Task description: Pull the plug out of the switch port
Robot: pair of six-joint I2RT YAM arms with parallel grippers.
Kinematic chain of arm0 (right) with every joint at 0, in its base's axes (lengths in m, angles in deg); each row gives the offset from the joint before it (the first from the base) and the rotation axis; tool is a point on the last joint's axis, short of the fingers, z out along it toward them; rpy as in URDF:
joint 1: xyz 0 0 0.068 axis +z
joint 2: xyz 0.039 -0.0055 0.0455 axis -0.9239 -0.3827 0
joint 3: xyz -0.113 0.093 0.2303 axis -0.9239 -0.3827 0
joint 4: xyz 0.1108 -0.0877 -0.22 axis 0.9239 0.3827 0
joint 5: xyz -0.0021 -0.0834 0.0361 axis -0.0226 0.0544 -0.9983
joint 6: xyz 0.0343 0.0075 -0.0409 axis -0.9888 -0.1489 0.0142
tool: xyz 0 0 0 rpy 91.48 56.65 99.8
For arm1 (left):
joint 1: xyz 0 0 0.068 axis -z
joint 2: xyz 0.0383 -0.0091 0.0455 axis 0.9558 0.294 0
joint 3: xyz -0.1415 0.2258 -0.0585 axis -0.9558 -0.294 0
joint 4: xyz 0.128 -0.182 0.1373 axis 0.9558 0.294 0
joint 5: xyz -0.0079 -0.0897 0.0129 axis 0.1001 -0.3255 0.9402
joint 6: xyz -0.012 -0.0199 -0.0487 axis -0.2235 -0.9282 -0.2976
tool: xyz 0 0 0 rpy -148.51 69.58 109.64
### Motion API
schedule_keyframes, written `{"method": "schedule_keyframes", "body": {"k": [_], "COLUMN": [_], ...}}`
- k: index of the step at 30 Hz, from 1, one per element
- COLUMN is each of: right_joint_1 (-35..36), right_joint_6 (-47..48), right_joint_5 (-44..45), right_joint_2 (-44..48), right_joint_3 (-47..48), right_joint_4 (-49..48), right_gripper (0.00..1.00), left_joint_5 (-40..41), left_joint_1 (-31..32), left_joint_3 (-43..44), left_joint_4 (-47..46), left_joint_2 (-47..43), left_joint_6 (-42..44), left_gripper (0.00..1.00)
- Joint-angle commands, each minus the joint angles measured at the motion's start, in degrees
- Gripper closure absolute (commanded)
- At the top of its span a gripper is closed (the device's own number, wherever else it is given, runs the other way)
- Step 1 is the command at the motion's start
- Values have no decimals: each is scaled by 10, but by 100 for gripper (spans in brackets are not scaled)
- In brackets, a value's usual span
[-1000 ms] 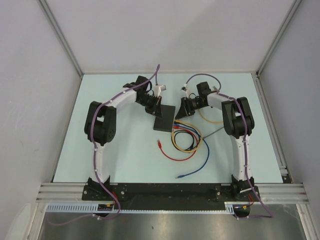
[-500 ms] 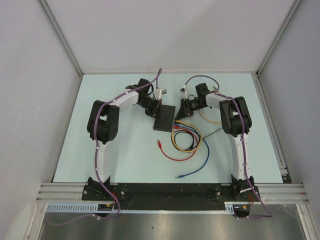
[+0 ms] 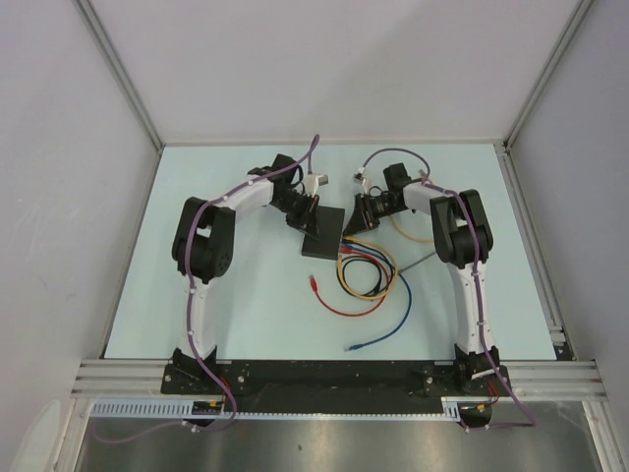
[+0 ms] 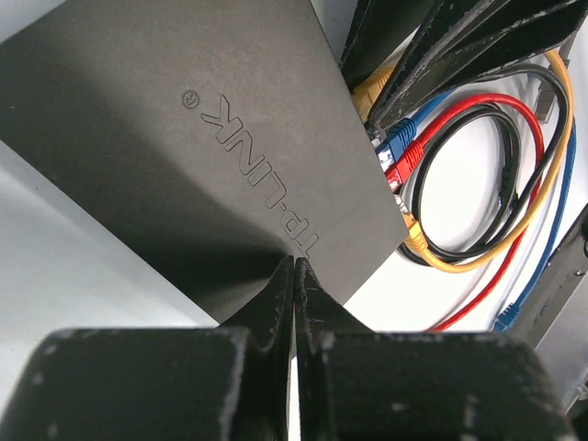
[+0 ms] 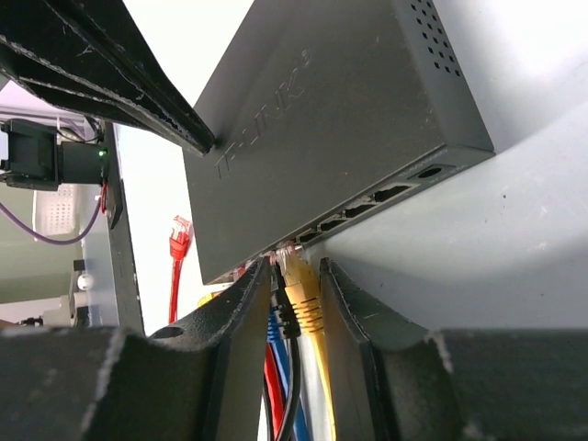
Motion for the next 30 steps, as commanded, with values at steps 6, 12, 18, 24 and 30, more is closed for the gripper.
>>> {"method": "schedule_keyframes", "body": {"k": [6, 12, 18, 24, 30], "right_joint_1": [11, 21, 16, 13, 6], "right_joint_6": [33, 88, 76, 70, 99], "right_joint_5": [17, 29, 39, 80, 134], "right_joint_2": [-22, -30, -23, 2, 26], "right_joint_3": [28, 41, 43, 46, 51], "right_joint_4": [33, 97, 87, 87, 140], "right_gripper": [68, 75, 89, 100, 100], "left_joint_5": [20, 20, 23, 29, 33], "left_joint_1": [7, 9, 10, 11, 12], "left_joint_3": [20, 24, 29, 32, 35], "left_joint_4": [1, 0, -1, -1, -1], "left_joint_2": [13, 15, 17, 15, 13], "left_joint_6": [8, 8, 7, 10, 14], "left_gripper": [98, 98, 98, 98, 98]}}
